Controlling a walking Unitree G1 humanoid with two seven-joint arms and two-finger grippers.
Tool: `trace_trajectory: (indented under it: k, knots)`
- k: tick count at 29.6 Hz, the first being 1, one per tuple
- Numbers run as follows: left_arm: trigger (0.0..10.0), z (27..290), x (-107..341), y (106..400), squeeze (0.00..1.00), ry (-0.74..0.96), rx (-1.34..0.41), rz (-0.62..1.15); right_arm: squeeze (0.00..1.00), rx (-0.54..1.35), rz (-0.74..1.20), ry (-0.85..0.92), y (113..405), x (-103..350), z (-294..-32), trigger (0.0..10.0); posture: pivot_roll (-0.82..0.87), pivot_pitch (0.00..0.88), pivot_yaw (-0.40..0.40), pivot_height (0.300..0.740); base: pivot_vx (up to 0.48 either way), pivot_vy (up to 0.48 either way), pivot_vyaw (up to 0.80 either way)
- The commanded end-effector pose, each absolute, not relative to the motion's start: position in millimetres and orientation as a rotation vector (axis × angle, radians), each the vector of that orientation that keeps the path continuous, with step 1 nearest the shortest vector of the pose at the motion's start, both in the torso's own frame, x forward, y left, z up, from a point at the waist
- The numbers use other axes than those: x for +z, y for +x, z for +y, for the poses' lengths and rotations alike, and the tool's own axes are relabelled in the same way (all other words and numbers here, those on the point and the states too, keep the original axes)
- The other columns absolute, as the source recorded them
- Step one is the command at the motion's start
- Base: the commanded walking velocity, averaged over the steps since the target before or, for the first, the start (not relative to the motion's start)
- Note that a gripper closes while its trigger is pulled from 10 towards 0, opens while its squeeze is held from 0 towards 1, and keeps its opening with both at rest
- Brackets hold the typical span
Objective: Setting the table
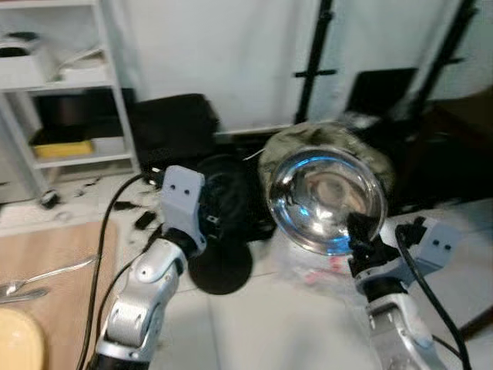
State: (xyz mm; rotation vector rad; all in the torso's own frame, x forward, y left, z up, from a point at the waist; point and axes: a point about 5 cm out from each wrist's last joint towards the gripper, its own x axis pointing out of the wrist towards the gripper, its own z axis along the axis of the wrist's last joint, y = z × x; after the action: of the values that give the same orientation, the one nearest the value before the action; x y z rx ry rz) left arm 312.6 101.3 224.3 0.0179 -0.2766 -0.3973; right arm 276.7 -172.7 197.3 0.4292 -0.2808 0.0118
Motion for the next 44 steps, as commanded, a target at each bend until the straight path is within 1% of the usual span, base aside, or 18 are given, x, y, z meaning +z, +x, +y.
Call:
trace_trajectory:
  k: [1, 10, 26, 35, 39, 44]
  knots:
    - [10.0, 101, 221, 313, 0.00, 0.021, -0.391, -0.266, 0.00, 0.032, -0.265, 0.436, 278, 194, -170, 10.0, -0.02, 0.089, 0.025, 0.740, 0.000, 0.000, -0.80]
    - [10.0, 100, 220, 313, 0.00, 0.020, -0.397, -0.266, 0.00, 0.028, -0.262, 0.434, 278, 193, -171, 10.0, -0.02, 0.090, 0.036, 0.740, 0.000, 0.000, -0.80]
    - [10.0, 88, 218, 310, 0.00, 0.013, -0.443, -0.262, 0.00, 0.036, -0.266, 0.441, 278, 193, -167, 10.0, -0.02, 0.084, 0.053, 0.740, 0.000, 0.000, -0.80]
    - [10.0, 89, 221, 312, 0.00, -0.034, -0.451, -0.259, 0.00, 0.033, -0.270, 0.437, 278, 194, -167, 10.0, -0.02, 0.081, 0.054, 0.740, 0.000, 0.000, -0.80]
    - [10.0, 88, 223, 315, 0.00, -0.084, -0.460, -0.244, 0.00, 0.030, -0.272, 0.437, 278, 193, -167, 10.0, -0.03, 0.075, 0.060, 0.740, 0.000, 0.000, -0.80]
    - [10.0, 87, 224, 316, 0.00, -0.094, -0.467, -0.248, 0.00, 0.029, -0.273, 0.436, 277, 194, -167, 10.0, -0.04, 0.077, 0.060, 0.740, 0.000, 0.000, -0.80]
